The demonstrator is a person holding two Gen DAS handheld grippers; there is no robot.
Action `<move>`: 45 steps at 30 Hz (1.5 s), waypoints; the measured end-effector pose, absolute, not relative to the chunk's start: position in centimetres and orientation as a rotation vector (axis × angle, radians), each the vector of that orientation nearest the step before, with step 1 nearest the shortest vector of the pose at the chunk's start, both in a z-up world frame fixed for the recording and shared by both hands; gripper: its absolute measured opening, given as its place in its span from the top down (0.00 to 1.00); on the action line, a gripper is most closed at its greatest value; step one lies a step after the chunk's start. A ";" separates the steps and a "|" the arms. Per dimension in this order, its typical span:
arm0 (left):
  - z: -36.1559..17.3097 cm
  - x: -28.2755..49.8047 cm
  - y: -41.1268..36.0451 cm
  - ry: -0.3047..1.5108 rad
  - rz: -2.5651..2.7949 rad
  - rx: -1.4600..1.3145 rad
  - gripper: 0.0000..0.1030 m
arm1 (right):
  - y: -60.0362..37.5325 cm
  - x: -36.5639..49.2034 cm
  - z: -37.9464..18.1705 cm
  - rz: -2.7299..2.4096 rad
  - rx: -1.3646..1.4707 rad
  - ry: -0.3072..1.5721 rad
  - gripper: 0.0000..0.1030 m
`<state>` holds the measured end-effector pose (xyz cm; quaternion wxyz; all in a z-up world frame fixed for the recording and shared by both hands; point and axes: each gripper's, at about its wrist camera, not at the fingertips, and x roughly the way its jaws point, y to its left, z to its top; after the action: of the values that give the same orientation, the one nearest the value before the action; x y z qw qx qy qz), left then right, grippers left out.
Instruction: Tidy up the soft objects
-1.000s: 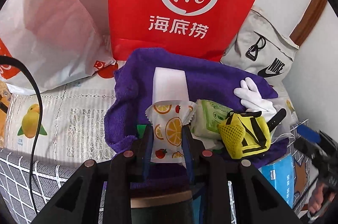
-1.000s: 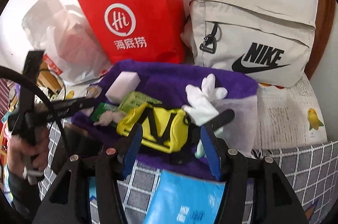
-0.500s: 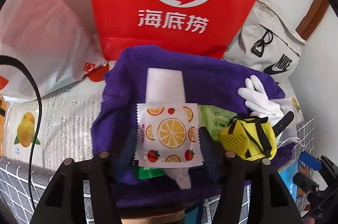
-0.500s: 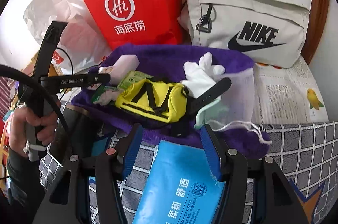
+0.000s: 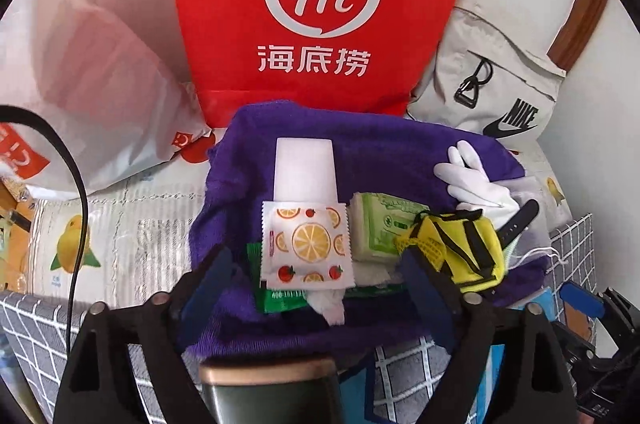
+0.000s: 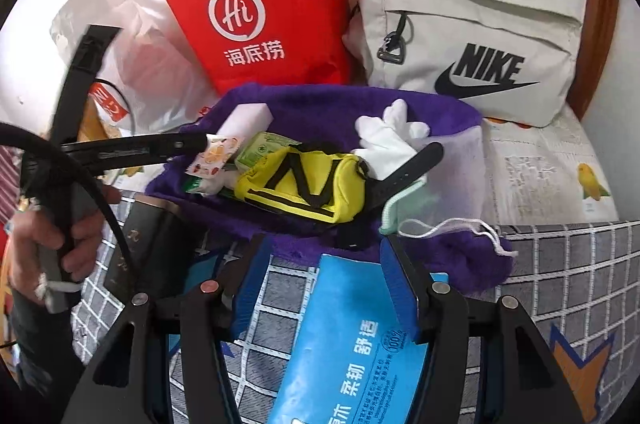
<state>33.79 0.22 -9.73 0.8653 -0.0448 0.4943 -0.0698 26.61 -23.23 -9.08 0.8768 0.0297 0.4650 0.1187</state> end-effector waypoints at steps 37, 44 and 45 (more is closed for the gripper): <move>-2.1 10.7 -1.0 0.863 -0.044 -0.057 0.00 | -22.2 10.0 -3.2 0.100 0.048 0.831 0.00; -2.3 8.0 -1.4 0.853 -0.011 -0.032 0.00 | -22.9 7.4 -2.2 0.080 0.052 0.811 0.00; -2.3 7.9 -1.5 0.854 -0.013 -0.025 0.00 | -23.0 7.0 -2.0 0.078 0.051 0.806 0.00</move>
<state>7.87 -1.53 -2.35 0.9101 -0.0123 0.4143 -0.0064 6.99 -22.98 -2.02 0.9188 0.0249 0.3921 0.0380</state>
